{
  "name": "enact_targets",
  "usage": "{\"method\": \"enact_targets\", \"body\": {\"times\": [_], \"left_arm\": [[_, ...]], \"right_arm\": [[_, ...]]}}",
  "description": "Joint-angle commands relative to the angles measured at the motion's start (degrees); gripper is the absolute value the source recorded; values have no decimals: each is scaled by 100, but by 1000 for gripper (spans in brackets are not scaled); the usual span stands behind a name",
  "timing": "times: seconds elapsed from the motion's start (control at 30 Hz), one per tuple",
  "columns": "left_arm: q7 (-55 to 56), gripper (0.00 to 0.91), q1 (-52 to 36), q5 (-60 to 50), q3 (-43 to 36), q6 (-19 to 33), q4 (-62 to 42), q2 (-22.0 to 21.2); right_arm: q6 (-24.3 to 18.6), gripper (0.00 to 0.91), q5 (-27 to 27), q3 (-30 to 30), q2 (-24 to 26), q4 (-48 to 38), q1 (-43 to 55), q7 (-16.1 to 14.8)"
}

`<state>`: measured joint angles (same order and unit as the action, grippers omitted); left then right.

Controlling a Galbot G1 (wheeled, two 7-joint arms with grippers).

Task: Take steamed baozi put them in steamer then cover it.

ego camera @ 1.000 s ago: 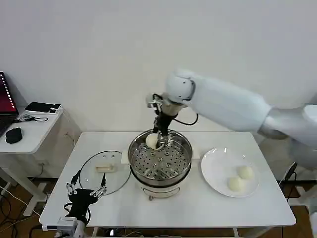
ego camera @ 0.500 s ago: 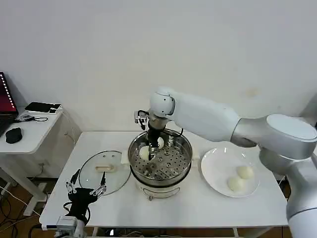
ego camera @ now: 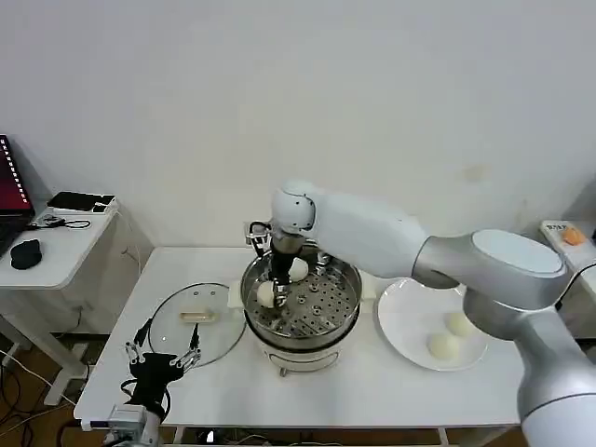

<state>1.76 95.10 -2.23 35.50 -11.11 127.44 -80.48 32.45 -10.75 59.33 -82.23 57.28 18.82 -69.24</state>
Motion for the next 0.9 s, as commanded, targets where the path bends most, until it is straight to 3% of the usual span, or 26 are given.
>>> {"method": "enact_targets", "body": {"times": [0.03, 0.27, 0.47, 0.9], "left_arm": [[-2, 907, -13, -1, -8, -1, -26, -1], [-10, 907, -11, -14, -27, -3, -37, -2], [-33, 907, -33, -13, -30, -18, -17, -10], [-54, 907, -128, 3, -39, -46, -78, -15]], "right_arm": [[-32, 907, 110, -37, -76, -110, -90, 39], [-23, 907, 76, -167, 18, -26, -63, 22], [-97, 907, 64, -263, 503, 490, 85, -81], [-313, 907, 81, -607, 2992, 2264, 645, -535]]}}
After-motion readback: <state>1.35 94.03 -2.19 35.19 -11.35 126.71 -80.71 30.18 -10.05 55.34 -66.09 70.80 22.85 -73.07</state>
